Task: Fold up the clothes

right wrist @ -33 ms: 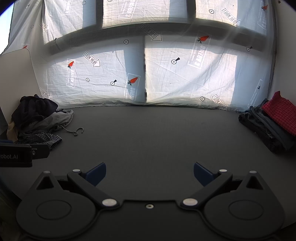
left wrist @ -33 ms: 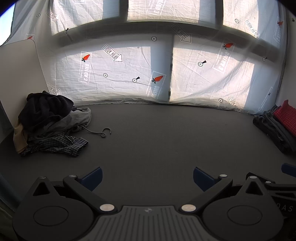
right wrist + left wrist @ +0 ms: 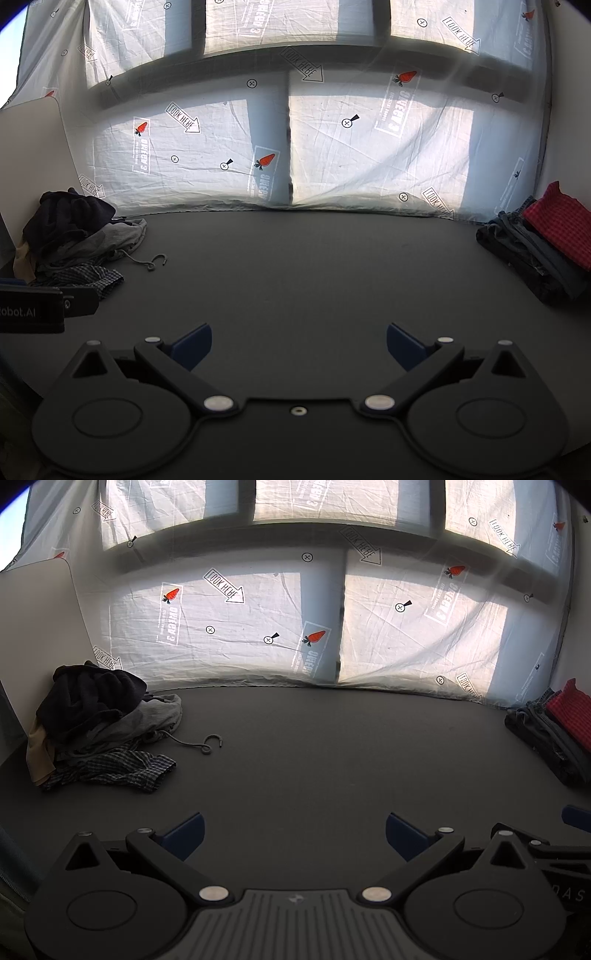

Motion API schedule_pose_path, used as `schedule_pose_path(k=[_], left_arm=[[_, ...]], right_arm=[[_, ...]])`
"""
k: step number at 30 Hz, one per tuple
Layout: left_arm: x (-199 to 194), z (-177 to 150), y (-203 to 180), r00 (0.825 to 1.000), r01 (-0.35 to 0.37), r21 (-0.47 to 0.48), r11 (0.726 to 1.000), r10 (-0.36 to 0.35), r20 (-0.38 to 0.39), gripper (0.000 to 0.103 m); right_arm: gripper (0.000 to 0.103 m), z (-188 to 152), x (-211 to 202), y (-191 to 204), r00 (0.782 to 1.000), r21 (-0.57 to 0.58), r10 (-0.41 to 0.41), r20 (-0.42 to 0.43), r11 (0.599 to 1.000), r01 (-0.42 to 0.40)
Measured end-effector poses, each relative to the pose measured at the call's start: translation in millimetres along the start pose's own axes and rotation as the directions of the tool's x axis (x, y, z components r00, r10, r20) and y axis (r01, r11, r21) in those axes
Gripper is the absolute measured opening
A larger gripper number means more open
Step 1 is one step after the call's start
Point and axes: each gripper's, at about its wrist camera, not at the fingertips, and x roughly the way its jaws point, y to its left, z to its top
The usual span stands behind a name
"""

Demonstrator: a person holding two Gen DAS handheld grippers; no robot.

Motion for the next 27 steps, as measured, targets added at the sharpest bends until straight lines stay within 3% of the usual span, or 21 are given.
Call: schedule_pose_path(k=[11, 27], left_arm=[[6.8, 7.5, 0.5, 1.000, -0.025, 0.006, 1.000, 0.025, -0.007, 0.103], [10.0, 34.2, 16.7, 0.999, -0.046, 0.021, 0.999, 0.046, 0.016, 0.103]], right_arm=[[0.102, 5.9, 4.6, -1.3, 1.000, 0.012, 0.010, -0.012, 1.000, -0.010], [0.102, 23.8, 11.8, 18.4, 1.000, -0.057, -0.010, -0.019, 0.998, 0.009]])
